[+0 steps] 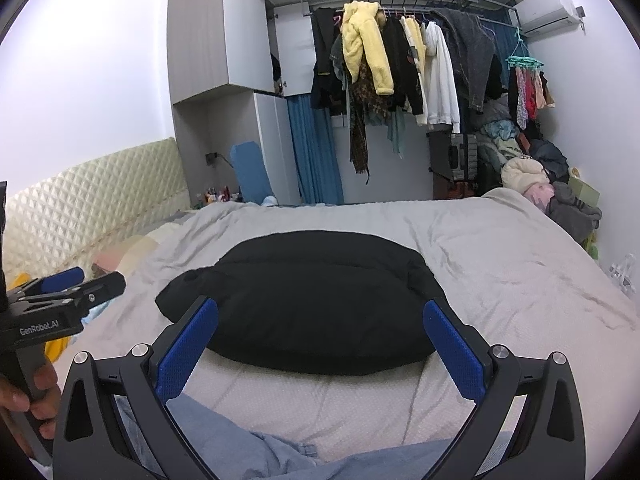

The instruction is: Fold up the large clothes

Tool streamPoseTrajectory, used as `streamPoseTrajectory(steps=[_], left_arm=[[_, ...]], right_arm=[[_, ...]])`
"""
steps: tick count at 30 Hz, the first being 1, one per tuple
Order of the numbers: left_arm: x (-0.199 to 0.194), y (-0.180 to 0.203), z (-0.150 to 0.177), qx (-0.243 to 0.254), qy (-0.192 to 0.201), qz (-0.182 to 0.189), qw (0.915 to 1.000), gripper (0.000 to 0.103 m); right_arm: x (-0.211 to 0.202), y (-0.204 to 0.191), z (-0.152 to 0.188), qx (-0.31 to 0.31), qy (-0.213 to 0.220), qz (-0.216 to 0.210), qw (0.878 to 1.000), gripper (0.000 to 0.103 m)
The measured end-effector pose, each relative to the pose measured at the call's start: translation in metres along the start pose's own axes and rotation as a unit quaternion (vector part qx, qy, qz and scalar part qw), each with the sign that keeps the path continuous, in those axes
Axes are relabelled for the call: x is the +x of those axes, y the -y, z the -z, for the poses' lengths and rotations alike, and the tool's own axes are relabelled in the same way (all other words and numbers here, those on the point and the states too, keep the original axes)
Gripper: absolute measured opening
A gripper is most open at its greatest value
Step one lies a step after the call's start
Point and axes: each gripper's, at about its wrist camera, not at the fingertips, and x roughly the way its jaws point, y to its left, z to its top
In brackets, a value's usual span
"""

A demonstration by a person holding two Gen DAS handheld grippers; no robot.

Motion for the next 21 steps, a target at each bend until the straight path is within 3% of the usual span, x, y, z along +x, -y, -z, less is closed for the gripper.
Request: streamPoseTrajectory(steps=[21], left_arm=[[0.0067, 0.0022, 0.0037, -0.008, -0.007, -0.009, 0.9999, 0.103]], right_arm=[[-0.0003, 0.0061, 0.0051, 0.014, -0.002, 0.006, 1.0, 0.103]])
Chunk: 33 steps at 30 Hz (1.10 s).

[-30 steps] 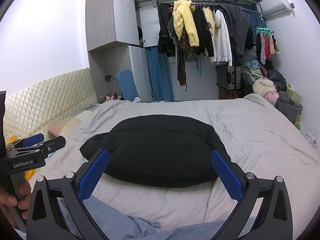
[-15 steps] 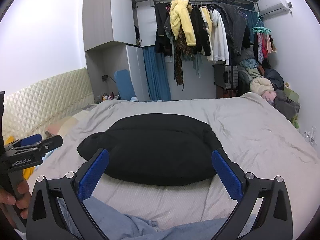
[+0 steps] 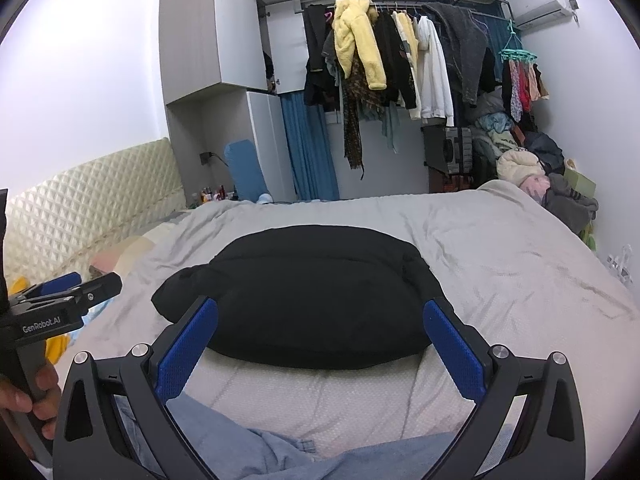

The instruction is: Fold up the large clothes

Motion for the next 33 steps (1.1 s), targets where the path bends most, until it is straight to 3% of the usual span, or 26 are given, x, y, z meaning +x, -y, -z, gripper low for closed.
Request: streamPoseTrajectory(steps=[33], left_arm=[[0.0039, -0.0027, 0.002, -0.003, -0.002, 0.001, 1.0, 0.103]], right_arm=[[0.0021, 0.0028, -0.0024, -0.003, -0.004, 0.01, 1.0, 0.103]])
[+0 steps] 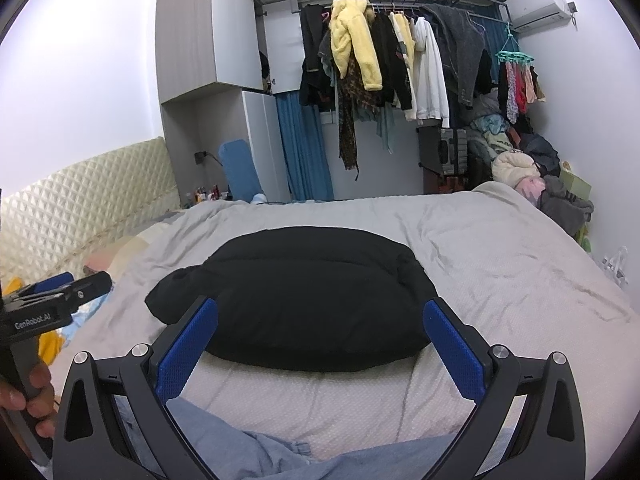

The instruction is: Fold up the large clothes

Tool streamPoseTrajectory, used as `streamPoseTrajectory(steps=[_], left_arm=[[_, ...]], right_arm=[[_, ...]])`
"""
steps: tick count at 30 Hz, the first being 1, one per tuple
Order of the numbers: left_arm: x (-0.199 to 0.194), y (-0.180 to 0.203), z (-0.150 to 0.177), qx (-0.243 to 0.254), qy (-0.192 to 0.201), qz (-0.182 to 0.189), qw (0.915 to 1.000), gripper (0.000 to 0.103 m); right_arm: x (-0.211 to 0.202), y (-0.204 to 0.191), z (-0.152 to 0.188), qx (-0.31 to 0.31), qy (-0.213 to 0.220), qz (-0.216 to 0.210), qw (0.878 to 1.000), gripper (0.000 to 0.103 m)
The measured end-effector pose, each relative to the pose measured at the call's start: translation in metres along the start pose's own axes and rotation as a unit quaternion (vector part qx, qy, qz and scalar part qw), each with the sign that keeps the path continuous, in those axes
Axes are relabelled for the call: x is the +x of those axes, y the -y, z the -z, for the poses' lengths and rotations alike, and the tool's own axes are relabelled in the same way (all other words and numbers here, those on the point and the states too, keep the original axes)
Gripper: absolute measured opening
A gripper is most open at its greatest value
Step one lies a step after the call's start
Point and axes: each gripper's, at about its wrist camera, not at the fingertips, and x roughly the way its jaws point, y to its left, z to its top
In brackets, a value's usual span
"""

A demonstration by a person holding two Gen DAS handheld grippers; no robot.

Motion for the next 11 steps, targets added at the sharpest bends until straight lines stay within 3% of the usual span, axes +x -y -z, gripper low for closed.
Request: streamPoseTrajectory(steps=[11], left_arm=[[-0.0003, -0.0027, -0.0035, -0.002, 0.0, -0.003, 1.0, 0.103]], right_arm=[[-0.0007, -0.0006, -0.0061, -0.004, 0.002, 0.005, 1.0, 0.103]])
